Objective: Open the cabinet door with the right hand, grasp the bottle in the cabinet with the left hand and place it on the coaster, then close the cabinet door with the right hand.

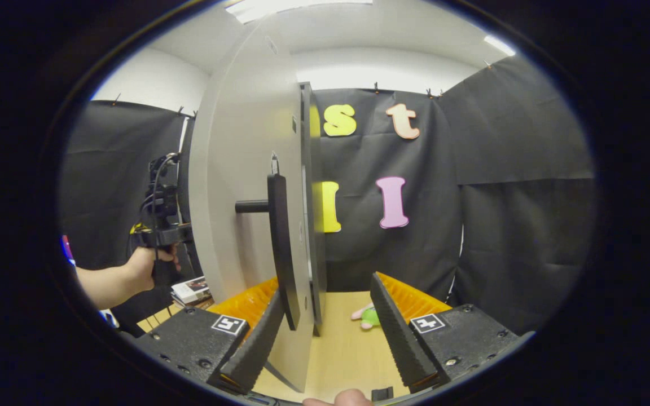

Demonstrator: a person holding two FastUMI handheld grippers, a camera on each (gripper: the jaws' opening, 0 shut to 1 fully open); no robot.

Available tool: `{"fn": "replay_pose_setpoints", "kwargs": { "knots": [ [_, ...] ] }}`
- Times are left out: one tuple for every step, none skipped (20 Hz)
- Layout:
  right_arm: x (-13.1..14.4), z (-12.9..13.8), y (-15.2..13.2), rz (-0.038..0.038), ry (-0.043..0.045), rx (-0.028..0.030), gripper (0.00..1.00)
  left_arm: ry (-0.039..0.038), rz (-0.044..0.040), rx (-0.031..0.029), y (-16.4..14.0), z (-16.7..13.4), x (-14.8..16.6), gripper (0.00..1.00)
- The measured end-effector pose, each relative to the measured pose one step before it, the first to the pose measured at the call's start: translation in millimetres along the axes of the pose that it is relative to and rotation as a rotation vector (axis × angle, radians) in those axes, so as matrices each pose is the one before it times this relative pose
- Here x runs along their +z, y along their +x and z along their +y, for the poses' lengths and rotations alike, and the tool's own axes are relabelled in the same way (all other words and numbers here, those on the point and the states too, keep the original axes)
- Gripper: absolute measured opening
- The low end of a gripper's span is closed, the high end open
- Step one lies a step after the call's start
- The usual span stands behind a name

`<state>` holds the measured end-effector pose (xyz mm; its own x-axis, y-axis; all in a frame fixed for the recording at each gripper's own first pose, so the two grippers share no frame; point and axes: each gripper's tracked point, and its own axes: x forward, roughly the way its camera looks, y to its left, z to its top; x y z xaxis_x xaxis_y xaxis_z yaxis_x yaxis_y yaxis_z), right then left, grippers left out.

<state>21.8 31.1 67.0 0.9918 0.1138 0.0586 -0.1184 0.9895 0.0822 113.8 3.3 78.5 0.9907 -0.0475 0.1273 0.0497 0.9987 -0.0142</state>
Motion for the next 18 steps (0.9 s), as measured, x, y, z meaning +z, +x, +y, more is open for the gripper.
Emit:
{"fn": "replay_pose_setpoints", "kwargs": {
  "knots": [
    [0.25,-0.71,-0.40,0.00077,0.00038,-0.00088,0.92,0.00940,-0.01119,0.01071,-7.84,7.11,-2.44,0.75],
    [-0.26,0.61,0.04,0.00042,0.00005,0.00011,0.92,0.00946,-0.00856,0.00364,-6.16,6.23,-3.86,0.74],
    [0.28,0.05,-0.42,-0.00097,0.00136,-0.00118,0.92,0.00643,-0.00595,-0.00508,-6.05,3.17,-4.66,0.69],
    [-0.28,0.02,-0.75,-0.00153,-0.00091,-0.00430,0.92,0.01066,0.00334,-0.00372,-6.77,2.25,-7.95,0.74],
    [0.75,0.11,-0.36,-0.00233,-0.00468,-0.00383,0.92,0.01110,0.00569,0.00409,-7.16,3.60,-7.71,0.75],
    [0.00,0.89,0.53,0.00216,-0.00844,-0.00352,0.91,0.00703,0.00504,-0.00250,-5.57,1.82,-9.25,0.75],
    [0.57,-0.25,-0.02,0.00131,-0.01105,-0.00494,0.91,-0.00271,-0.00910,-0.01893,-6.44,-2.66,-6.43,0.75],
    [0.31,-0.06,-0.76,0.00060,-0.01205,-0.00414,0.87,-0.00024,-0.01427,-0.01618,-5.74,-2.78,-4.80,0.75],
    [0.24,-0.72,0.28,0.00005,-0.00937,-0.00348,0.90,0.00759,-0.00902,-0.01041,-5.73,-0.57,-6.57,0.75],
    [-0.49,0.75,-0.06,0.00024,0.00110,-0.00088,0.90,0.01545,-0.00564,0.00351,-7.73,3.43,-8.65,0.75],
    [-0.40,-0.06,-0.36,-0.00079,0.00679,-0.00058,0.90,0.01025,-0.00115,-0.00035,-6.16,0.83,-9.00,0.75],
    [0.42,0.12,0.65,-0.00583,0.00057,-0.00118,0.90,0.00464,-0.00772,0.01302,-5.30,2.81,-8.76,0.75],
    [0.79,-0.09,-1.09,-0.00850,-0.00214,0.00006,0.90,-0.00316,-0.00769,0.00782,-5.21,2.61,-9.34,0.75],
    [-0.33,0.14,0.17,-0.00603,-0.00588,-0.00326,0.90,-0.00919,0.00036,0.00373,-4.93,1.85,-12.51,0.75],
    [0.23,0.09,-0.05,-0.00241,-0.00179,-0.00427,0.90,-0.00800,0.00411,0.01146,-4.94,4.08,-12.75,0.75],
    [-1.31,1.30,1.26,0.00159,0.00155,-0.00110,0.90,-0.01108,0.00904,0.01118,-4.82,4.53,-13.87,0.75],
    [0.78,0.66,-0.17,-0.00161,-0.00080,-0.00209,0.90,-0.01211,0.01343,0.01198,-4.49,3.85,-14.66,0.74],
    [0.16,0.07,-0.38,-0.00058,-0.00444,-0.00416,0.90,-0.00750,0.01020,0.01686,-4.08,5.91,-14.57,0.75]
  ]
}}
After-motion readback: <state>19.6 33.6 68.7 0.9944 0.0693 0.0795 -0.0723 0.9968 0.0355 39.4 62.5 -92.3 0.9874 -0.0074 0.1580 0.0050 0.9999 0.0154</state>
